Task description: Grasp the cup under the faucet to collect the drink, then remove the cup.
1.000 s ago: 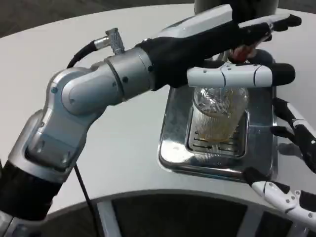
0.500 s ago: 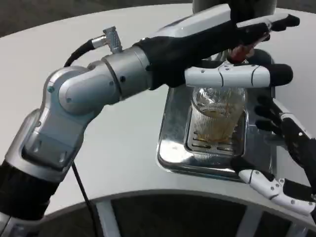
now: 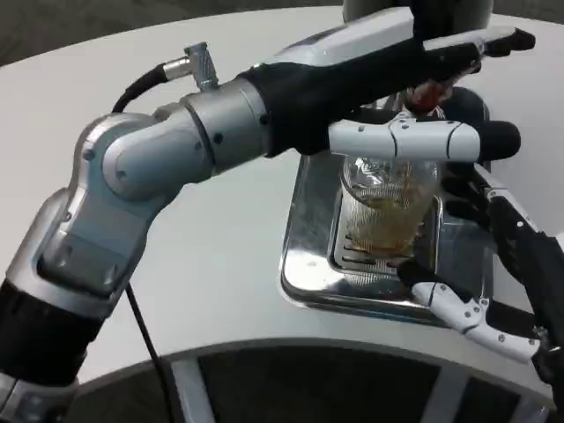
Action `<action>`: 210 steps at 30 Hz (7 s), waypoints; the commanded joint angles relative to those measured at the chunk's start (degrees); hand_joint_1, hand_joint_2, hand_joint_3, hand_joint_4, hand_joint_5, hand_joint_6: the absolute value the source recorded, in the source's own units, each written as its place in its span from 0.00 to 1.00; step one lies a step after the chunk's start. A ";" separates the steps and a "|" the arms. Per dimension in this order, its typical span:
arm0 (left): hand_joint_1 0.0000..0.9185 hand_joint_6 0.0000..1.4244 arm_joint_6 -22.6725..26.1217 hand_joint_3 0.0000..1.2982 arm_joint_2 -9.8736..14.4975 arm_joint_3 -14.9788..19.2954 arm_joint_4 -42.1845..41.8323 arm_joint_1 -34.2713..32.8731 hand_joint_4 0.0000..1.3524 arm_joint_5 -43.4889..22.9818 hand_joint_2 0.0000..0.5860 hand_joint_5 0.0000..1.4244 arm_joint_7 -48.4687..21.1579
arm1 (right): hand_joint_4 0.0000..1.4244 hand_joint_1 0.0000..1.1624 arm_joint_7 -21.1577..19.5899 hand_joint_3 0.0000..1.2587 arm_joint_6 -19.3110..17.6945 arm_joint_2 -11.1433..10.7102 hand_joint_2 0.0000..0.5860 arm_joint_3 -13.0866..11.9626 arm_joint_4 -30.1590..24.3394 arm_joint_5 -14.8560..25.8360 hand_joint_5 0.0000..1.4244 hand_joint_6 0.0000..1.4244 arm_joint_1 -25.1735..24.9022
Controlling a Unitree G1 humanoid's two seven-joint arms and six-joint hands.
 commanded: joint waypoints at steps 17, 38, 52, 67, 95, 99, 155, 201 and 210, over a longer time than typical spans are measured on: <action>0.00 0.14 -2.37 0.05 1.95 0.14 3.93 -0.28 0.00 0.98 0.24 0.06 -2.44 | 0.09 0.62 -4.00 0.10 -0.45 1.82 0.42 2.02 7.29 -2.94 0.13 0.16 -6.04; 0.00 0.14 -4.33 0.05 1.25 -0.18 7.05 -1.73 0.00 0.82 0.24 0.06 -2.30 | 0.05 0.61 -5.03 0.06 0.42 1.49 0.40 1.38 12.37 -2.89 0.09 0.11 -11.66; 0.00 0.14 -5.39 0.05 1.73 0.07 8.05 -2.55 0.00 0.32 0.25 0.06 -2.92 | 0.04 0.61 -5.37 0.05 1.06 2.09 0.39 2.44 15.49 -3.16 0.08 0.10 -15.26; 0.00 0.14 -6.44 0.05 2.07 -0.67 8.19 -3.29 0.00 1.06 0.25 0.06 -3.85 | 0.04 0.61 -5.36 0.05 2.35 2.36 0.39 3.37 15.48 -3.15 0.08 0.09 -16.45; 0.00 0.14 -6.99 0.05 3.62 -1.22 4.63 -3.27 0.00 2.58 0.24 0.06 -5.12 | 0.04 0.61 -6.62 0.05 4.81 4.74 0.39 5.85 14.59 -4.84 0.08 0.09 -17.11; 0.00 0.14 -7.19 0.05 3.73 -1.27 4.37 -3.22 0.00 2.63 0.24 0.06 -5.25 | 0.04 0.61 -6.97 0.05 5.08 4.89 0.39 6.24 14.71 -4.82 0.08 0.09 -17.20; 0.00 0.14 -8.62 0.05 5.63 -0.90 5.03 -2.87 0.00 2.20 0.26 0.07 -5.41 | 0.13 0.62 -13.31 0.10 13.32 10.05 0.42 10.40 15.63 -13.73 0.17 0.17 -19.68; 0.00 0.18 -13.18 0.05 3.49 4.82 4.00 0.73 0.02 -1.52 0.20 0.11 0.79 | 0.30 0.65 -20.94 0.34 5.70 10.73 0.43 7.36 16.94 -12.45 0.33 0.33 -17.22; 0.00 0.20 -15.60 0.04 2.55 7.16 4.03 1.16 0.03 -3.06 0.20 0.13 2.75 | 0.31 0.65 -20.68 0.35 5.13 10.45 0.43 6.61 17.56 -12.39 0.34 0.33 -17.35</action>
